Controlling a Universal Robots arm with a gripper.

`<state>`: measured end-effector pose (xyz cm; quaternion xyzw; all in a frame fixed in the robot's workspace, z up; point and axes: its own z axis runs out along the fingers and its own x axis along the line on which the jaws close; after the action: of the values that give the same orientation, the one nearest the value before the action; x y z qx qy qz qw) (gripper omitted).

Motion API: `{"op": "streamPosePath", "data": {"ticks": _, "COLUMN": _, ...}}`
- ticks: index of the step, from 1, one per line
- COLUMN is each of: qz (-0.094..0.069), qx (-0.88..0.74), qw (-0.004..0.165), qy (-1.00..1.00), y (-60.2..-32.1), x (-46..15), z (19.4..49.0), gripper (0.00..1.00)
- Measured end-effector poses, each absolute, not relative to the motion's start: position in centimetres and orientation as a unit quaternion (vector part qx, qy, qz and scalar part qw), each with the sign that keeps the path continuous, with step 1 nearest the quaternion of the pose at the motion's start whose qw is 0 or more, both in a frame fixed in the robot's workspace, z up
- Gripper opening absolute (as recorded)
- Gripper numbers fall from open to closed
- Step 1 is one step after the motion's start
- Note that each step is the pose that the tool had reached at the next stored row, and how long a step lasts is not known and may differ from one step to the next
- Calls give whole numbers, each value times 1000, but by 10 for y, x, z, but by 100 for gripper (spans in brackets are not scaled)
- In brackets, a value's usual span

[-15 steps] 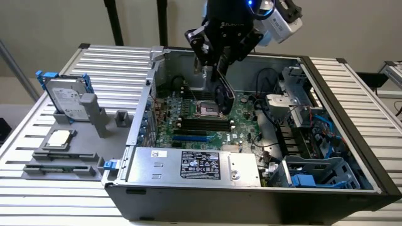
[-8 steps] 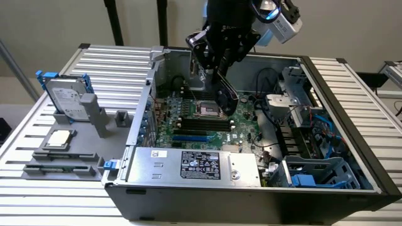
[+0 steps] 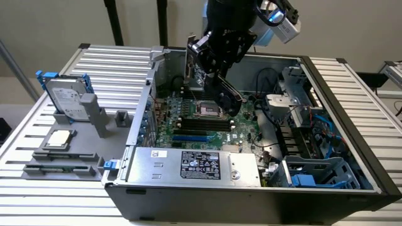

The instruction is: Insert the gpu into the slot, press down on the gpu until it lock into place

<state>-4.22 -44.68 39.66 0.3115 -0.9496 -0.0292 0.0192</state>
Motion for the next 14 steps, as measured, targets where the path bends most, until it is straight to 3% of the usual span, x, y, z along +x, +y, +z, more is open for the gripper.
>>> {"op": "streamPosePath", "data": {"ticks": 14, "qz": -25, "qx": 430, "qw": 17, "qy": -903, "y": -447, "x": -42, "z": 387, "gripper": 26}}
